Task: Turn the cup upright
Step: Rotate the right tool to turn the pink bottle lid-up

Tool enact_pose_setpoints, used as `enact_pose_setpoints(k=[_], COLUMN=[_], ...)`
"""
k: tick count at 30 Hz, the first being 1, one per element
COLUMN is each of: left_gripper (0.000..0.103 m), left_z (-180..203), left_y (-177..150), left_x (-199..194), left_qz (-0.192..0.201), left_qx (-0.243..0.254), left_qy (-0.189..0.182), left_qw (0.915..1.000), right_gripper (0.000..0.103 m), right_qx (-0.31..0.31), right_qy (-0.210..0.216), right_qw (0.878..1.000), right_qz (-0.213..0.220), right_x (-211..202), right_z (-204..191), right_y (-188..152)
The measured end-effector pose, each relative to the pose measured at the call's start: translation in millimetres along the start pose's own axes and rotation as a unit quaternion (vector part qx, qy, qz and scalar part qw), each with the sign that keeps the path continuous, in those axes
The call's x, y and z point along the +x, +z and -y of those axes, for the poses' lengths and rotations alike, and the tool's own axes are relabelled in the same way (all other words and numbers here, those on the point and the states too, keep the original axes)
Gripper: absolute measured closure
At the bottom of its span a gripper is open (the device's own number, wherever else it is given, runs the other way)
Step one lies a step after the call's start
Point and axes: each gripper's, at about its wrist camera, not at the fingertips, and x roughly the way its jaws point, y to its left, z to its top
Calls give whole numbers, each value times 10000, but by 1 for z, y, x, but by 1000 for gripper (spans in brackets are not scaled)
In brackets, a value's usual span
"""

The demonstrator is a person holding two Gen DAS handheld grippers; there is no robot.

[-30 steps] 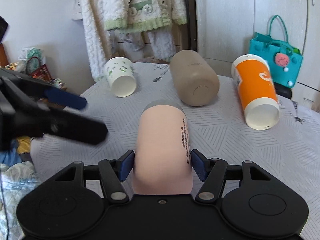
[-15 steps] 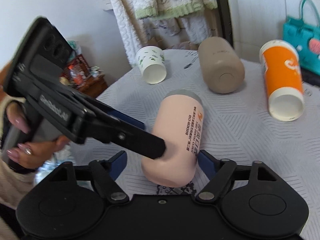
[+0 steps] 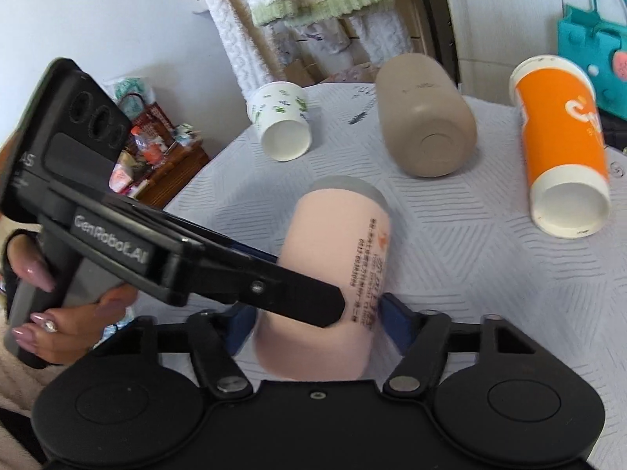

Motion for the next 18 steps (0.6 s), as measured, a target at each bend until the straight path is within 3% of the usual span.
enact_pose_setpoints(k=[7, 18], left_gripper=[31, 41], left_z=[28, 50], left_y=[-12, -45], left_x=[-10, -34], left_qz=[387, 993], left_qx=[799, 1870], left_qy=[351, 442], left_qw=[9954, 9763], right_gripper=[31, 31], right_qx=[-351, -625], right_qy=[-204, -336], right_qw=[9989, 9930], right_qz=[252, 945], right_x=[-9, -24], right_z=[-11, -22], right_y=[-8, -36])
